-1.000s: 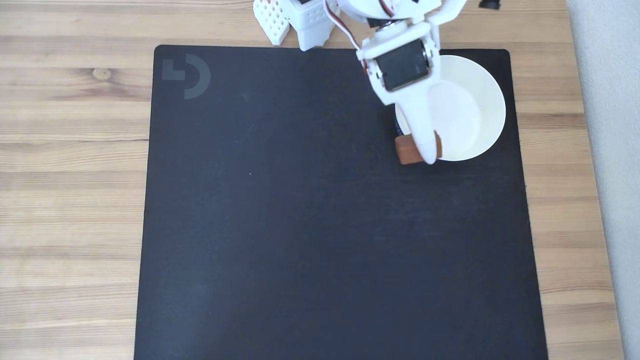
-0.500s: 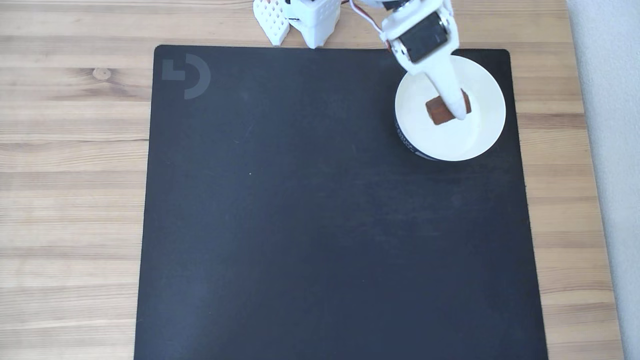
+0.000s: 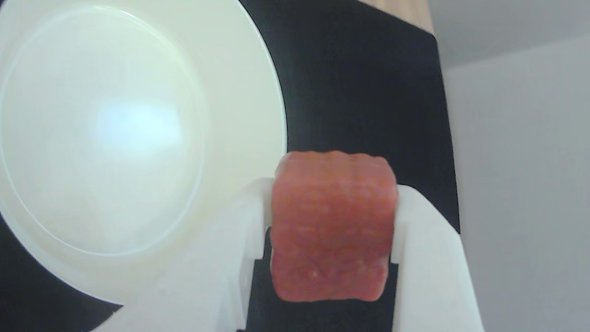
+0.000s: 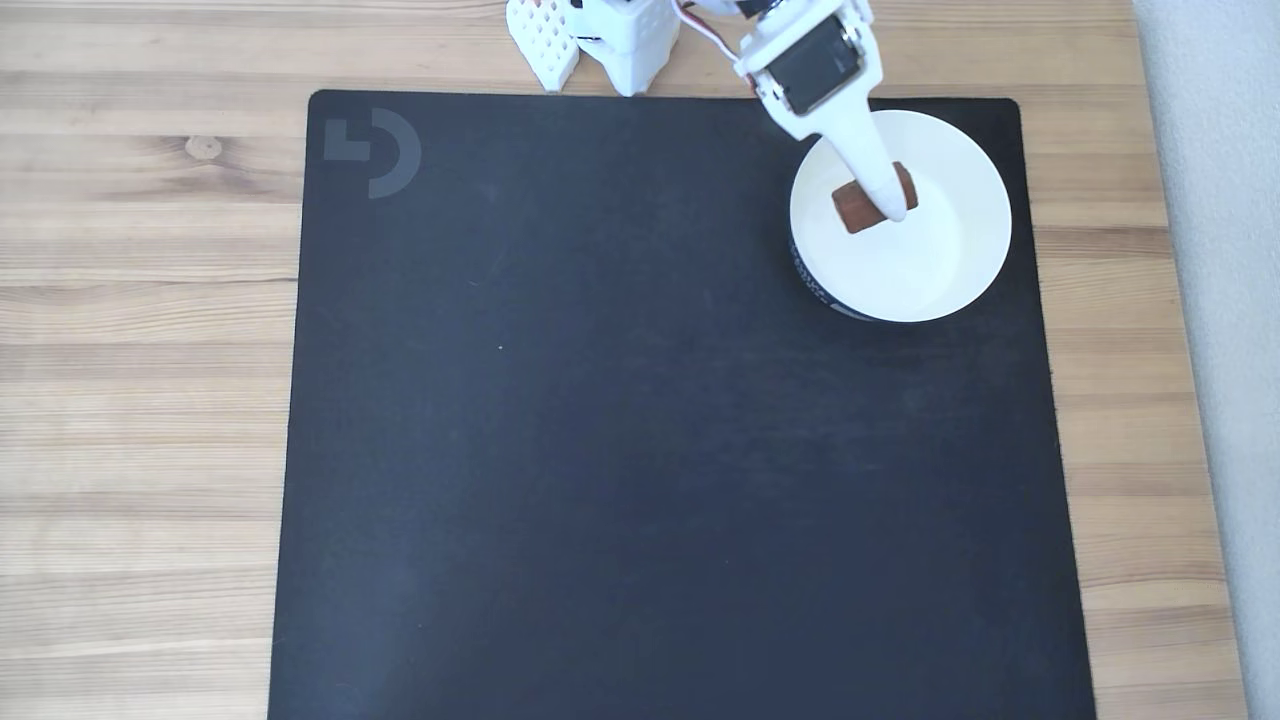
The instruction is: Pick up the toy and place it on the plate
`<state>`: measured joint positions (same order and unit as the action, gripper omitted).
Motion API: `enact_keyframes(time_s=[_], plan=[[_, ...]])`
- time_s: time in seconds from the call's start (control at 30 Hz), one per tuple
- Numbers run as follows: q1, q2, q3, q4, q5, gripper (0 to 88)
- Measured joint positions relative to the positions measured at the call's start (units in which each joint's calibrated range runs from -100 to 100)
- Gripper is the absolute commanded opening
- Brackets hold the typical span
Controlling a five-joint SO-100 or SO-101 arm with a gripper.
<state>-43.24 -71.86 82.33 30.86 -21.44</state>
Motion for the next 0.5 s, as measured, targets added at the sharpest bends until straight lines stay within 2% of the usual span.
enact_keyframes(time_s=[0.17,0.33,0.43,0.5], plan=[[-4.2,0.0,2.5,0.0,-2.0,2.6],[-5.3,0.3,7.2,0.0,-6.9,2.7],[-4.9,0.2,7.5,0.0,-7.8,3.3],[-5.2,0.2,7.5,0.0,-8.0,13.6]])
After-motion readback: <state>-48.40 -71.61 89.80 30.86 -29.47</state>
